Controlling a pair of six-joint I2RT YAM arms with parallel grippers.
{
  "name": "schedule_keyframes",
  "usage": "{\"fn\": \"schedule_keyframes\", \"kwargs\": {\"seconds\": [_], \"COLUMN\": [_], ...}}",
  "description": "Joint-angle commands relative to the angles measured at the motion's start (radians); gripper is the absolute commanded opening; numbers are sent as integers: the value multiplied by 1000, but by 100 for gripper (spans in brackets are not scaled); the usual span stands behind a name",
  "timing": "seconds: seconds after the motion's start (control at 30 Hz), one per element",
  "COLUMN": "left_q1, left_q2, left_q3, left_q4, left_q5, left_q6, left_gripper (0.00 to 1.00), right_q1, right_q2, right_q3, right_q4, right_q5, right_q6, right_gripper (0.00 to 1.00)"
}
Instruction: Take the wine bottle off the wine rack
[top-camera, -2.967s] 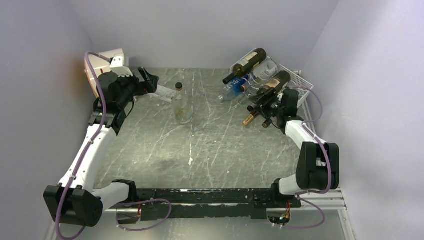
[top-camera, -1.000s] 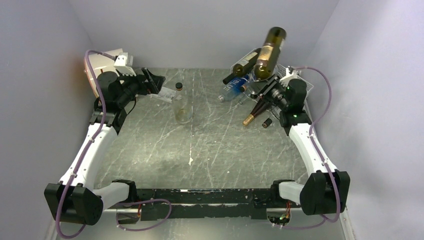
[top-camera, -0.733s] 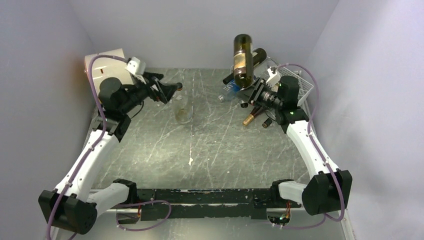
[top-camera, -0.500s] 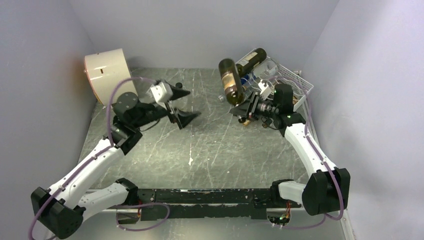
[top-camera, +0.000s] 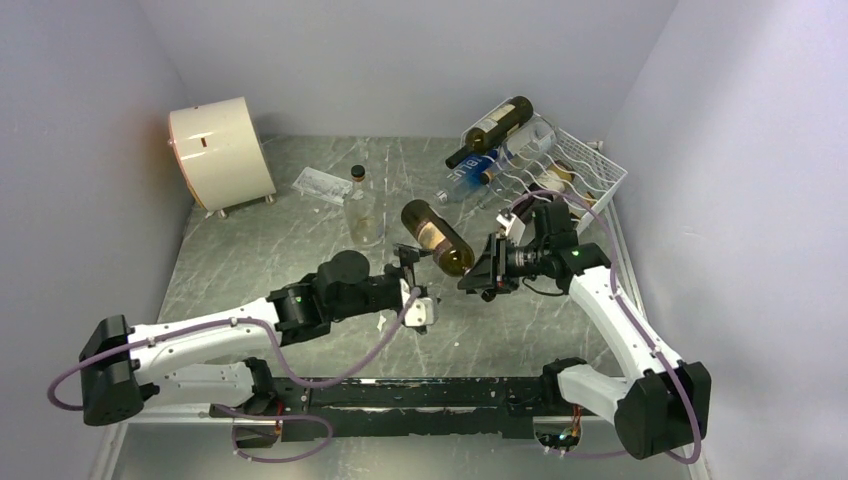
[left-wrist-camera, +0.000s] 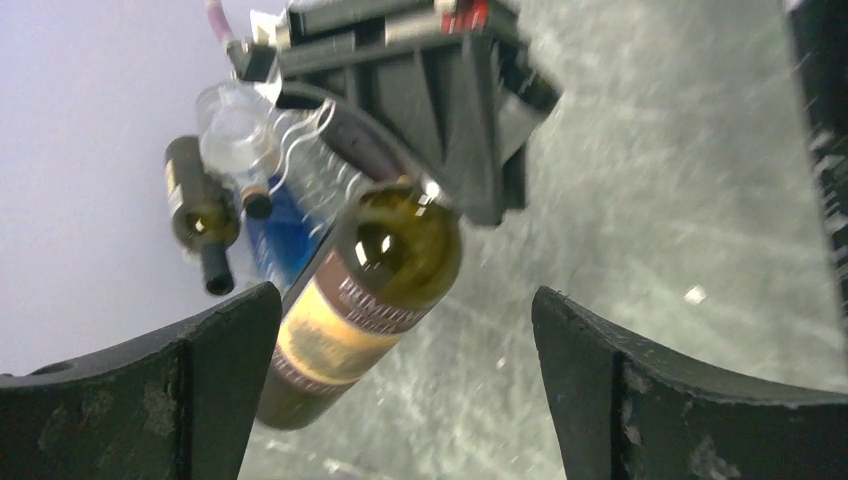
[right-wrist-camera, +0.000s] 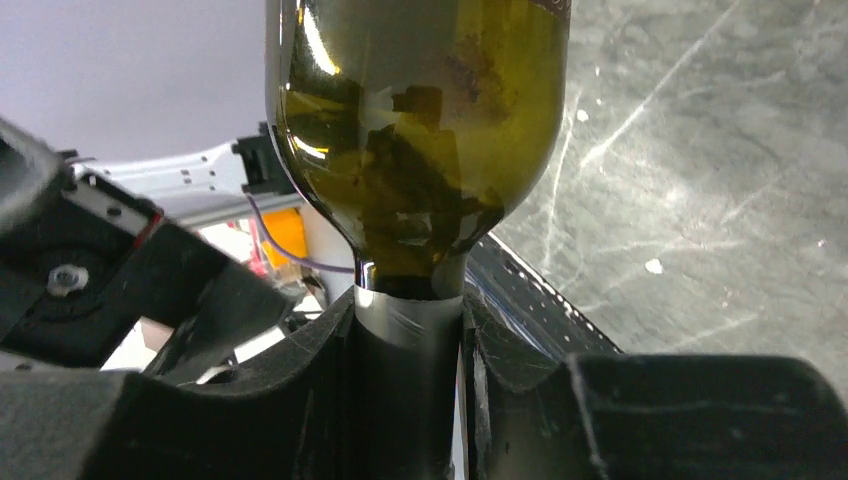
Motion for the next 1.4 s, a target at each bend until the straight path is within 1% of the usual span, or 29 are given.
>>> {"fn": "schedule_keyframes", "kwargs": {"seconds": [0.0,0.1,0.27,0.37,0.43,0.57,0.67,0.73,0.77,0.83,0.97,1.0,1.03,1.07,1.13,1.2,1.37], "left_q1": [-13,-20,-29,-32,-36,-41,-42,-42,-42,-45,-49,-48,-49,-49,-49,-49,-41], "left_q2": [49,129,239,303,340,395,404,399,397,394,386,381,373,361,328,288,162], "left_q3": [-17,41,99,137,147,166,170,170,170,170,193,197,197,189,153,109,44], "left_q4": [63,7,27,34,62,67,79,81,77,70,-5,-20,-35,-44,-25,3,21], "left_q5": [-179,-159,-138,-143,-159,-186,-200,-205,-209,-227,-240,-245,-251,-256,-268,-286,-339], "left_q6": [246,275,296,302,312,334,324,311,303,268,163,127,97,65,15,-35,-225], "left_gripper": [99,99,99,99,99,99,87,76,67,52,23,16,12,9,7,7,7], "right_q1": [9,13,17,18,19,22,23,23,23,23,23,23,23,23,22,23,20], "right_q2": [-59,-90,-119,-135,-140,-155,-157,-155,-155,-154,-156,-156,-151,-147,-146,-142,-161], "right_q3": [47,43,52,41,37,24,29,33,35,46,95,116,139,159,202,236,328], "right_q4": [-75,-103,-186,-188,-201,-192,-203,-216,-217,-218,-215,-209,-213,-217,-206,-185,-130], "right_q5": [-60,-66,-54,-68,-67,-87,-72,-63,-61,-45,11,27,42,58,85,146,442], "right_q6": [-130,-144,-202,-205,-219,-220,-229,-239,-240,-241,-240,-234,-236,-239,-229,-213,-136], "right_gripper": [0,0,0,0,0,0,0,0,0,13,49,56,63,69,77,80,90]}}
